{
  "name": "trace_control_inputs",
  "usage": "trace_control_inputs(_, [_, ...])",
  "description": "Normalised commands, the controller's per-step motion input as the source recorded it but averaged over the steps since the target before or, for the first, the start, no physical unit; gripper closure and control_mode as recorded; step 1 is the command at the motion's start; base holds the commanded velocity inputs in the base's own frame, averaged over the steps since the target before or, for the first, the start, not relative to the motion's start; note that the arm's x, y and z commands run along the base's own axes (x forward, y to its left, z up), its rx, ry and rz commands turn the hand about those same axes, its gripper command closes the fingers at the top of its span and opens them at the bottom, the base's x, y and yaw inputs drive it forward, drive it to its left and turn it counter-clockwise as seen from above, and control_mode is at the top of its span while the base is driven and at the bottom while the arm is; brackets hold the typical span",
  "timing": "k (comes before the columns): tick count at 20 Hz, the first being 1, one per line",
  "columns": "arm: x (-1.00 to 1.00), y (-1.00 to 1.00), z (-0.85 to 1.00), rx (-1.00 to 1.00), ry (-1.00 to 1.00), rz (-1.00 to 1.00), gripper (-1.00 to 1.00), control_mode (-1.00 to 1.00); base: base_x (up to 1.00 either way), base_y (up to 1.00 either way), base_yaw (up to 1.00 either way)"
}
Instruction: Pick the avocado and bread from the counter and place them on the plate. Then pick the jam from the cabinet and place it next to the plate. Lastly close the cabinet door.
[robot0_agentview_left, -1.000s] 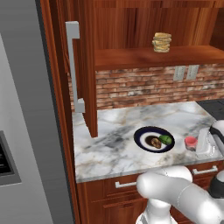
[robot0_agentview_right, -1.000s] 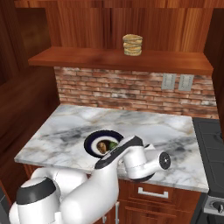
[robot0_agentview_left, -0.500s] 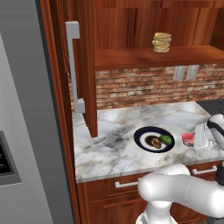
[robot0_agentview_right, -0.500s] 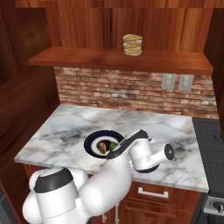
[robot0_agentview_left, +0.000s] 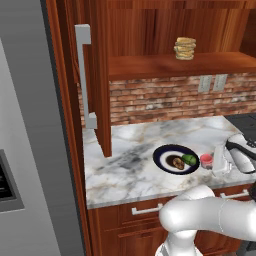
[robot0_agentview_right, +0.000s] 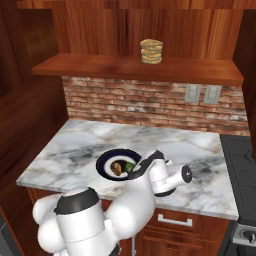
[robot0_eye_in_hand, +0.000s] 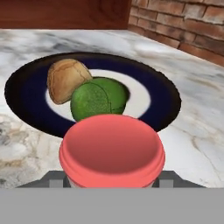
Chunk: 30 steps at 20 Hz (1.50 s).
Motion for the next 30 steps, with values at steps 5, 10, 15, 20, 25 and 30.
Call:
trace_control_inputs(5, [0.0,-0.12,-0.42,0.0,-0.05,0.0,1.0,-1.0,0.0,0.0,0.0])
trace_control_inputs(10, [0.15,-0.03,-0.18,0.0,-0.02,0.0,1.0,-1.0,0.0,0.0,0.0])
trace_control_inputs(15, [0.13,0.0,-0.16,-0.01,0.0,-0.01,-1.0,-1.0,0.0,0.0,0.0])
trace_control_inputs(20, [-0.07,-0.26,-0.44,-0.16,0.0,-0.09,-1.0,-1.0,0.0,0.0,0.0])
trace_control_inputs(25, [-0.13,-0.36,-0.57,-0.2,0.02,-0.09,-1.0,-1.0,0.0,0.0,0.0])
trace_control_inputs(30, [-0.22,-0.61,-0.15,-0.1,0.0,-0.1,-1.0,-1.0,0.0,0.0,0.0])
